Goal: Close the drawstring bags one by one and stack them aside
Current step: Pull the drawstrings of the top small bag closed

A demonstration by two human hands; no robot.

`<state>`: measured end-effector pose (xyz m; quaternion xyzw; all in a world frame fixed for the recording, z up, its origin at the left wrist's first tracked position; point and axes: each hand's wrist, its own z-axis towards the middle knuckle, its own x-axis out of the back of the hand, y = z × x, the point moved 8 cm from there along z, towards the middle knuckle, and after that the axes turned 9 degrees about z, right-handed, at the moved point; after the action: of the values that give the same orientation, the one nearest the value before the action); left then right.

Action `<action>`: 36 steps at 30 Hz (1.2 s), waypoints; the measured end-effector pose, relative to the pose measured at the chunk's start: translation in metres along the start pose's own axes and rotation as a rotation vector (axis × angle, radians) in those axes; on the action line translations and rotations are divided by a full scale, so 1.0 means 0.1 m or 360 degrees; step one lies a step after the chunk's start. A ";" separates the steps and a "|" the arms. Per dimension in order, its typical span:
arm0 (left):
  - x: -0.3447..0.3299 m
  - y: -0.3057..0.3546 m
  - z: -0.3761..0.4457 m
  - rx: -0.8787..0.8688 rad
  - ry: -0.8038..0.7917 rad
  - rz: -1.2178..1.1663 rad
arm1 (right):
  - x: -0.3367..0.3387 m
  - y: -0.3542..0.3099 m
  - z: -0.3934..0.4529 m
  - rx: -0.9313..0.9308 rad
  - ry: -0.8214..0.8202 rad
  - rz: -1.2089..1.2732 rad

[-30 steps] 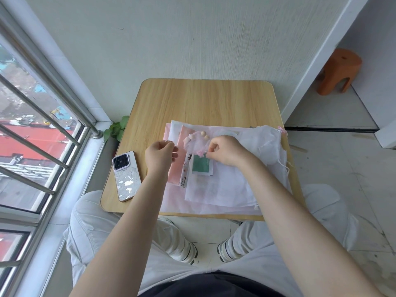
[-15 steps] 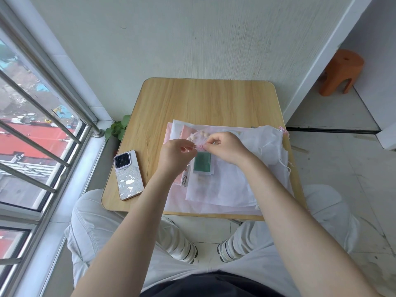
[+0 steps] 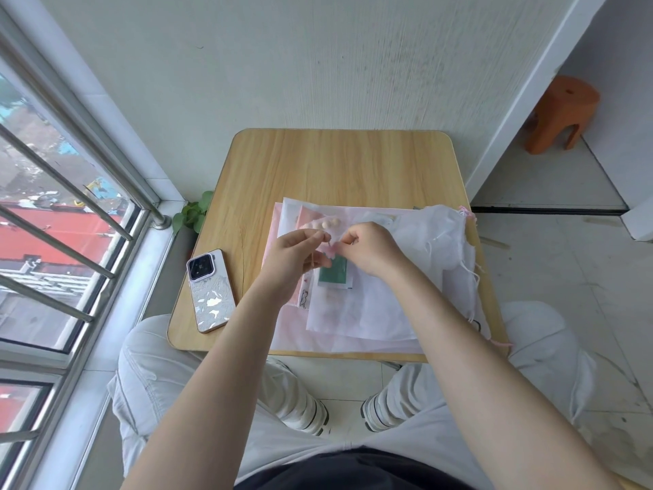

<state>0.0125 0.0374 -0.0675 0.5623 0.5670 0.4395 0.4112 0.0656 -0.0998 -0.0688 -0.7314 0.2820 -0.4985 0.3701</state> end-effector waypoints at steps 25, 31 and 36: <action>0.03 -0.09 0.11 0.0245 0.0000 0.0506 | 0.04 -0.19 0.01 0.0176 -0.0101 0.0353; -0.01 -0.05 0.12 0.0288 -0.0076 0.0572 | 0.00 -0.25 -0.04 0.0308 -0.0078 0.0003; -0.03 -0.02 0.13 0.0284 -0.0069 0.0764 | -0.10 -0.30 -0.09 0.0401 -0.0164 -0.0342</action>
<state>0.0246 0.0347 -0.0728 0.7242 0.4449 0.4606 0.2559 0.0555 -0.0775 -0.0474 -0.7297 0.1180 -0.5286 0.4174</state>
